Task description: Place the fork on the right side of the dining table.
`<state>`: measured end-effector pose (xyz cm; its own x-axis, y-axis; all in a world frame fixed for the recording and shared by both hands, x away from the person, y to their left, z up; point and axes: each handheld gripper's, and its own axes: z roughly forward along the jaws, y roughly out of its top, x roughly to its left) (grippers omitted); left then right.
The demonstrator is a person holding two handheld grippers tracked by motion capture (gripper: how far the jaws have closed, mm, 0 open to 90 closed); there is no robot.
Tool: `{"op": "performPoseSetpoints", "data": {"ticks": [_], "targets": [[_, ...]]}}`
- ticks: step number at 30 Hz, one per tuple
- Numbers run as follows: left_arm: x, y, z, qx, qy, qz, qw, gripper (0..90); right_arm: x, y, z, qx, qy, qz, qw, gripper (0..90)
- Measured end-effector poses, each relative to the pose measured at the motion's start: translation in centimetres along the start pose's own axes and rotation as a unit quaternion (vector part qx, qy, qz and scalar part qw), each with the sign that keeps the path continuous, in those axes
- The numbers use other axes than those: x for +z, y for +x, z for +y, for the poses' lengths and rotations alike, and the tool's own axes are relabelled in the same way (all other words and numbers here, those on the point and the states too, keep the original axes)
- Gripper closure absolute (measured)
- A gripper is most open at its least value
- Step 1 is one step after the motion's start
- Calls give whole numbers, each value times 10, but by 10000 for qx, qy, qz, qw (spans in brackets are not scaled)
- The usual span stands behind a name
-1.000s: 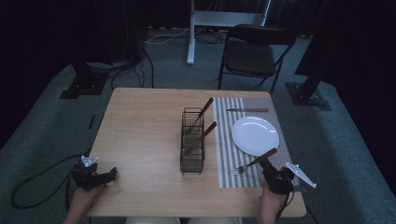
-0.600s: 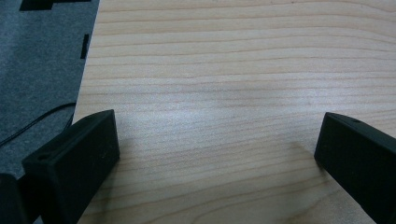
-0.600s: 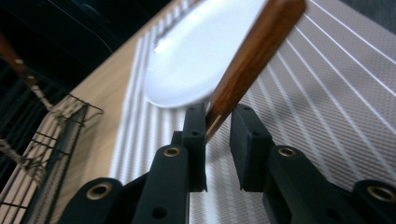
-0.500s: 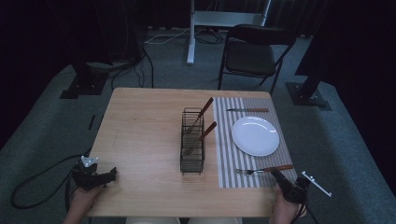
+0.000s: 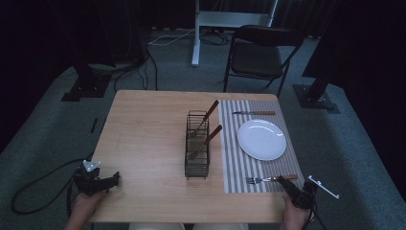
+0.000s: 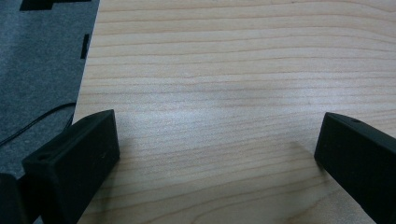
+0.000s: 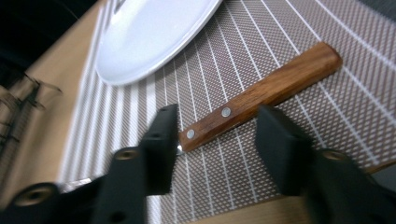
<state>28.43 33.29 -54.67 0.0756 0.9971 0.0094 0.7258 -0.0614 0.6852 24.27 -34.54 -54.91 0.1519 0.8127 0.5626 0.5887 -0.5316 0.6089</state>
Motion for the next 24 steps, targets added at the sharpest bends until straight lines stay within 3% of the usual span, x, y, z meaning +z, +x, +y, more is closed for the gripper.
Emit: {"op": "performPoseSetpoints", "data": {"ticks": [1, 2, 3, 4, 6, 7, 8, 9, 10, 12, 13, 14, 19, 20, 21, 22, 23, 24], "targets": [[0, 0, 0, 0, -1, 1, 10000, 3, -1, 3, 0, -184, 4, -88, 9998, 419], [0, 0, 0, -1, -1, 0, 10000, 3, -2, 7, 0, -564, 13, -254, 9981, 329], [0, 0, 0, -1, -1, 0, 10000, 3, -2, 7, 0, -564, 13, -254, 9981, 329], [0, 0, 0, -1, 0, 0, 10000, 3, -3, 10, 0, -991, 58, -406, 9942, 267], [0, 0, 0, 0, 0, 0, 10000, 3, -3, 12, -2, -1355, 143, -483, 9895, 187], [0, 0, 0, 0, 0, 0, 10000, 3, -3, 12, -2, -1355, 143, -483, 9895, 187], [0, 0, 0, 0, 0, 1, 10000, 3, -1, 13, -5, -1757, 241, -576, 9825, 148], [0, 0, 0, 0, 0, 1, 10000, 3, -1, 13, -5, -1757, 241, -576, 9825, 148], [0, 0, 0, 0, 0, 1, 10000, 3, 0, 14, -9, -2000, 272, -643, 9773, 147], [0, 0, 0, 1, 0, 1, 10000, 2, 0, 16, -12, -2193, 314, -662, 9729, 139], [0, 0, 0, 1, 0, 1, 10000, 3, 0, 16, -12, -2193, 314, -662, 9729, 139], [0, 0, 0, 0, 0, 1, 10000, 3, 0, 16, -14, -2303, 303, -648, 9705, 139], [0, 0, 0, 0, 0, 0, 10000, 3, 0, 18, -16, -2475, 340, -712, 9657, 138], [0, 0, 0, 0, 0, 0, 10000, 3, 0, 18, -19, -2615, 357, -771, 9615, 138], [0, 0, 0, -1, -1, 1, 10000, 3, 0, 18, -19, -2615, 357, -771, 9615, 138], [0, 0, 0, -1, 0, 0, 10000, 3, 0, 18, -21, -2737, 333, -831, 9576, 137], [0, 0, 0, -1, 0, 0, 10000, 2, 0, 18, -21, -2737, 333, -831, 9576, 137], [0, 0, 0, 0, 0, 1, 10000, 2, -1, 19, -23, -2800, 317, -938, 9549, 137]]}}
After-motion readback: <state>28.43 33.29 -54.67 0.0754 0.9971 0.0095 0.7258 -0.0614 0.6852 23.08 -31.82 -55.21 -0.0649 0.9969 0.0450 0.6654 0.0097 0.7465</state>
